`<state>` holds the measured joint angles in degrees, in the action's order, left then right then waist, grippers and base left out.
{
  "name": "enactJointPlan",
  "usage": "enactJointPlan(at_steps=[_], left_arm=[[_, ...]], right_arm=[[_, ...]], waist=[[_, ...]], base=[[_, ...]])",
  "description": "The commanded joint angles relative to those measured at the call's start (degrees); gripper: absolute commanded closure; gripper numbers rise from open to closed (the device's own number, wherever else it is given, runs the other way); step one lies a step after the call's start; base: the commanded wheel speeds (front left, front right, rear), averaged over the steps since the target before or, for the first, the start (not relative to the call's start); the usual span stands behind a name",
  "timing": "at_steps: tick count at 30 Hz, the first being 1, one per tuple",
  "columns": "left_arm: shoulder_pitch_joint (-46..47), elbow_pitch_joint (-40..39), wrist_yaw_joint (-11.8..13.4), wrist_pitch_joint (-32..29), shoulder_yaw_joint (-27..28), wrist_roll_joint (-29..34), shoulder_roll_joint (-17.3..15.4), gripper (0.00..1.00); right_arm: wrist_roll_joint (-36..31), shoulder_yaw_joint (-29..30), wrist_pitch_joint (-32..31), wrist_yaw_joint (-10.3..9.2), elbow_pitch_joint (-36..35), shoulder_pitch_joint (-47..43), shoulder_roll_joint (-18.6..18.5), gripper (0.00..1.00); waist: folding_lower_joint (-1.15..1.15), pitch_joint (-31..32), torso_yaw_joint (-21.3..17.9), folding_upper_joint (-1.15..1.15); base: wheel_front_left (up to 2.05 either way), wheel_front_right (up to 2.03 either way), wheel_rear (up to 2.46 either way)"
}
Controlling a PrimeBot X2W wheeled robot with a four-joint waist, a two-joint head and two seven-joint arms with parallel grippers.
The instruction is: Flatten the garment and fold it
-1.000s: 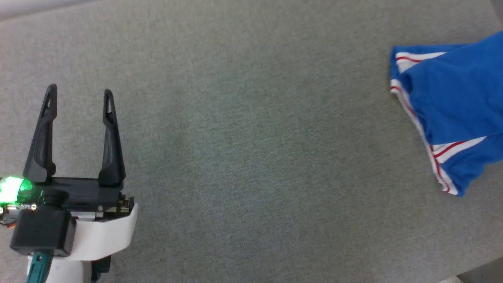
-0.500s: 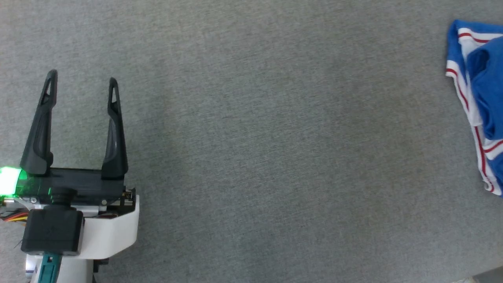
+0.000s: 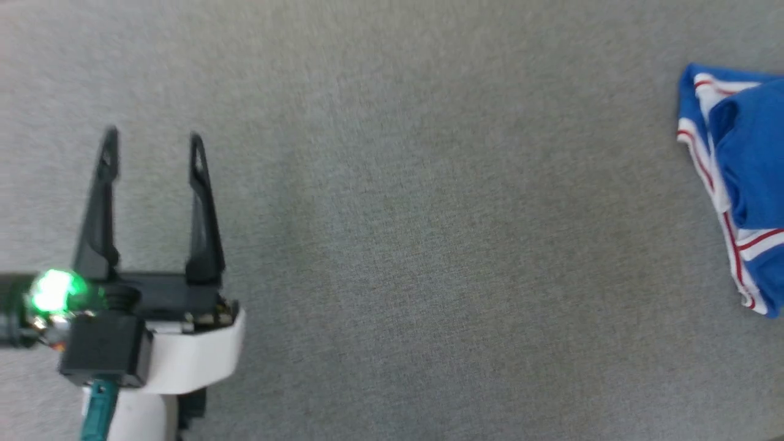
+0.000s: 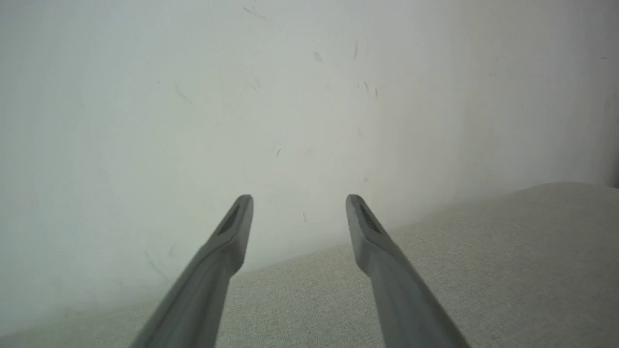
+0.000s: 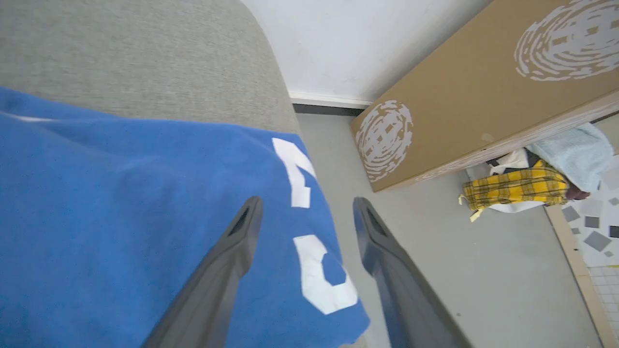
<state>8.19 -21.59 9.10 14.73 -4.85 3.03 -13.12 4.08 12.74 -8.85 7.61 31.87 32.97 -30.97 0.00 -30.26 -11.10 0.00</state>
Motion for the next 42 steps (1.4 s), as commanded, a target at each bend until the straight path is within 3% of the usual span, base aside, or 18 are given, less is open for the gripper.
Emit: enactJointPlan(at_steps=[1, 10, 16, 22, 29, 34, 42], left_arm=[[-1.27, 0.4, 0.48, 0.27, -0.14, -0.58, 0.28, 0.0], [-9.11, 5.66, 0.12, 0.27, -0.97, -5.07, 1.89, 0.0], [-11.88, 6.56, -0.06, 0.27, -1.38, -6.27, 3.19, 0.0], [-15.25, 8.65, -0.69, 0.27, -0.78, -8.48, 4.3, 0.0], [-17.74, 13.6, -1.65, -0.35, -1.4, -10.44, 5.03, 0.0], [-19.05, 16.43, -1.91, -1.3, -2.07, -11.41, 5.38, 0.0], [-20.07, 18.94, -1.72, -0.54, -2.49, -12.73, 6.48, 0.0]], right_arm=[[0.2, 0.15, 0.77, -0.12, -0.81, -1.84, 1.68, 0.0], [3.57, 0.14, 11.62, -0.12, -14.51, -16.41, 14.8, 0.0], [2.47, -4.08, 14.03, -0.12, -23.91, -22.32, 22.31, 0.0], [0.63, -10.41, 12.95, -0.12, -30.74, -25.57, 24.79, 0.0], [-2.37, -10.25, 13.12, -0.12, -34.71, -30.62, 27.37, 0.0], [-4.12, -9.56, 13.88, -0.12, -33.74, -35.02, 28.01, 0.0], [-1.26, -7.84, 16.71, -0.12, -31.15, -39.01, 28.07, 0.0]], waist=[[0.0, 6.44, 2.03, 0.0], [0.0, 18.5, 4.95, 0.0], [0.0, 24.26, 6.36, 0.0], [0.0, 28.8, 7.6, 0.0], [0.0, 32.6, 9.33, 0.0], [0.0, 33.44, 9.86, 0.0], [0.0, 33.12, 9.97, 0.0]], base=[[0.0, 0.0, 0.0], [0.0, 0.0, 0.0], [0.0, 0.0, 0.0], [0.0, 0.0, 0.0], [0.0, 0.0, 0.0], [0.0, 0.0, 0.0], [0.0, 0.0, 0.0]])
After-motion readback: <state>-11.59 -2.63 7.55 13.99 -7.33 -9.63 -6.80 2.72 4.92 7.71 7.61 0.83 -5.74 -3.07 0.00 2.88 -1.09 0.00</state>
